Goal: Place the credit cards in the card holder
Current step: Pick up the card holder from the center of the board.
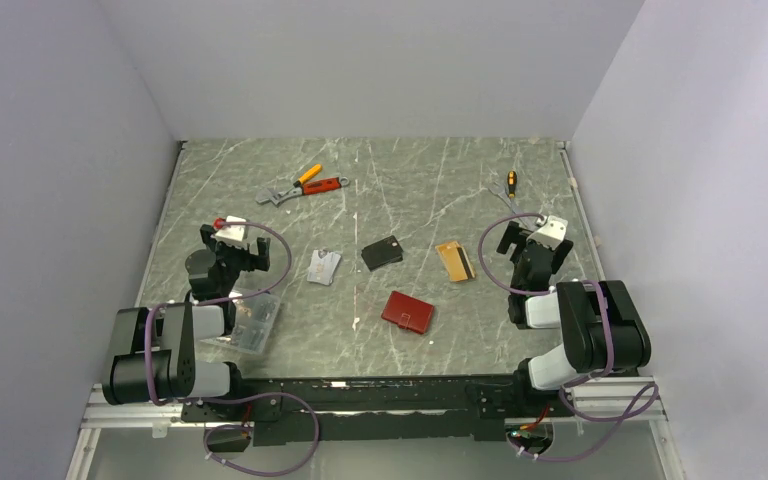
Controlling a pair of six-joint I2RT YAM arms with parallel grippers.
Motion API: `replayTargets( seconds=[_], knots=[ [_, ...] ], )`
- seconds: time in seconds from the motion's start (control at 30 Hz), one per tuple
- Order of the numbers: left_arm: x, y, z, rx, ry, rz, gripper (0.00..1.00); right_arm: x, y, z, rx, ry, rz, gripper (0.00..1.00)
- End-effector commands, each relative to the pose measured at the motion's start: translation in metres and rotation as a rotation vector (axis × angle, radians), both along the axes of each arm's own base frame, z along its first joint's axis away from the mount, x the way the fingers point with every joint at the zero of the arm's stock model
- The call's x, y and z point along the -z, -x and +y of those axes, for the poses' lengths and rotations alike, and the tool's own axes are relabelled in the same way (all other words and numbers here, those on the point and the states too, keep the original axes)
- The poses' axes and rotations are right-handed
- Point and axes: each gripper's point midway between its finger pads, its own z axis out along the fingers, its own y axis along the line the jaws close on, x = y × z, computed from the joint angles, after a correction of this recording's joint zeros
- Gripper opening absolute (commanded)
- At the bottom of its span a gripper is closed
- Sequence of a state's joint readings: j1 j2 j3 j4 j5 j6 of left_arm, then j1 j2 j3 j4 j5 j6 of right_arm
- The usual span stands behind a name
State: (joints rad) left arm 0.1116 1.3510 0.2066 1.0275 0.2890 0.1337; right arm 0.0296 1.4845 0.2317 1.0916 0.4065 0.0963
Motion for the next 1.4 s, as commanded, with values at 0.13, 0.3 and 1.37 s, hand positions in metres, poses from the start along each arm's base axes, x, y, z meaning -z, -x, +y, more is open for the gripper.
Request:
replayTargets(
  seconds=[0.13, 0.3, 1.37],
  knots=[
    [-0.015, -0.005, 0.001, -0.008, 0.007, -0.054, 0.99, -0.015, -0.005, 0.001, 0.001, -0.005, -0.041, 1.00],
    [-0.017, -0.005, 0.000, -0.004, 0.009, -0.057, 0.99, -0.041, -0.014, -0.012, 0.164, -0.032, 0.134, 1.00],
    [-0.078, 0.077, -0.028, 0.234, -0.002, 0.710, 0.99, -0.019, 0.131, 0.292, -0.602, 0.154, 0.649, 1.00]
  ],
)
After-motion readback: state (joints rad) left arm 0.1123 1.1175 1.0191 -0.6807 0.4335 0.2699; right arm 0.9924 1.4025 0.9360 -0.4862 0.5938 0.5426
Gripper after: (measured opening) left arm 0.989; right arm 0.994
